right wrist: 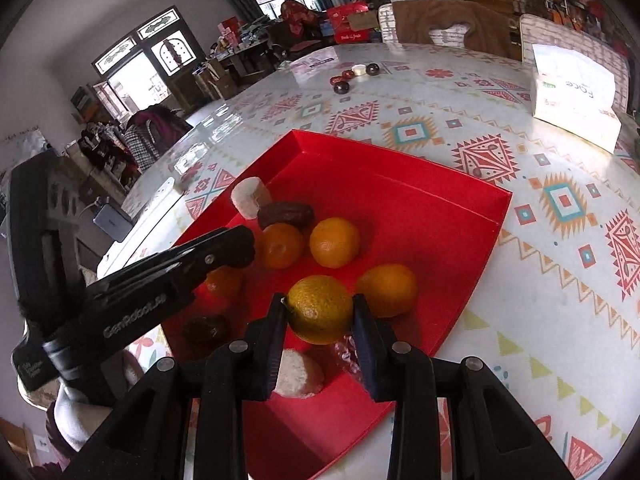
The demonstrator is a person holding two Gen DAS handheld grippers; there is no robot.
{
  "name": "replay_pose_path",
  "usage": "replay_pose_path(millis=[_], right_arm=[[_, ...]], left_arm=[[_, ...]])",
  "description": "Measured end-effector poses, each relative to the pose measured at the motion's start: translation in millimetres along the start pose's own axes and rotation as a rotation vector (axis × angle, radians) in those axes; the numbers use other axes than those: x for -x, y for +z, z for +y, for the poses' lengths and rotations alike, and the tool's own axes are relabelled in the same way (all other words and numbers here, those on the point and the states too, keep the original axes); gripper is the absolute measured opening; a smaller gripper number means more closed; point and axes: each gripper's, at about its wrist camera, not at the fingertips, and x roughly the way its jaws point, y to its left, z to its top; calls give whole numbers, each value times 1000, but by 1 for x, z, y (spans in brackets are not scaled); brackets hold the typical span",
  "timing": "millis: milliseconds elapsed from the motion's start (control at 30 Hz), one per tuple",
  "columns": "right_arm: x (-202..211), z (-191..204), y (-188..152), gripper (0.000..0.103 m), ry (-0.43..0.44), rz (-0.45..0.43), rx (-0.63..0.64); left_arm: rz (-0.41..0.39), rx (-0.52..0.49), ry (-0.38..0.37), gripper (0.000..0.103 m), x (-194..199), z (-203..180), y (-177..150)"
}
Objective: Organize fruits
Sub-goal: 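Open the left tool to drop the date while the right tool drops the orange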
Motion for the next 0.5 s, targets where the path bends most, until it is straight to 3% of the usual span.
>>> replay_pose_path(millis=[133,267,500], right_arm=[[11,7,-14,35,27,20,28],[16,17,-31,35,31,47,68],[11,23,-43,38,15,56,83]], left_arm=[[9,8,5,26,-2,2,1],[0,18,7,46,-1,1,1],[-39,26,12,66,17,1,3]])
